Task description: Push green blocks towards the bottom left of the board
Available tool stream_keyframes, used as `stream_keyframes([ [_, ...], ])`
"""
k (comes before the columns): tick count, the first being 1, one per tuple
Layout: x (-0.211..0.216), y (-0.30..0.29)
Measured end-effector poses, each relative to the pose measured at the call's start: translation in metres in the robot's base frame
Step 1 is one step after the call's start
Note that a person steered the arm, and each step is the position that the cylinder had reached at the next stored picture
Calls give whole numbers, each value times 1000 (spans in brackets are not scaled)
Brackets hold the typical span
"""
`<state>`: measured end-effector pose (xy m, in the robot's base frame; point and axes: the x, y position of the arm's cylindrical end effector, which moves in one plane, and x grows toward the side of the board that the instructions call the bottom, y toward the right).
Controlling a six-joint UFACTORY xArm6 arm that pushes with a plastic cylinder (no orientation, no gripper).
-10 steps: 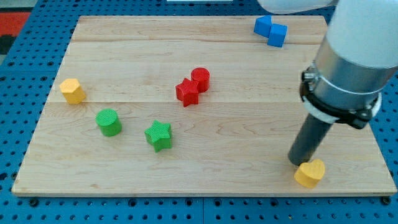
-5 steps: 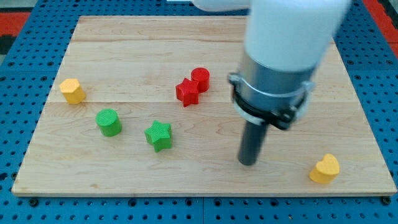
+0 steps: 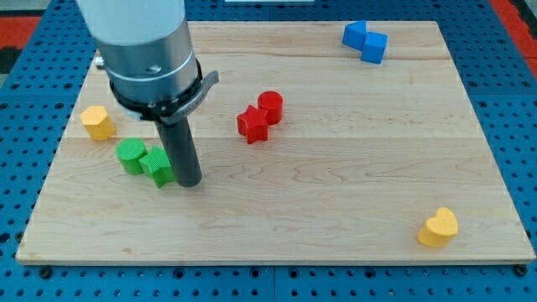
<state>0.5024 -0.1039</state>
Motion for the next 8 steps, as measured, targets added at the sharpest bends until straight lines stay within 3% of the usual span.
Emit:
stream_keyframes([
  [1, -30, -2],
  [3, -34, -95],
  [7, -48, -125],
  [8, -44, -178],
])
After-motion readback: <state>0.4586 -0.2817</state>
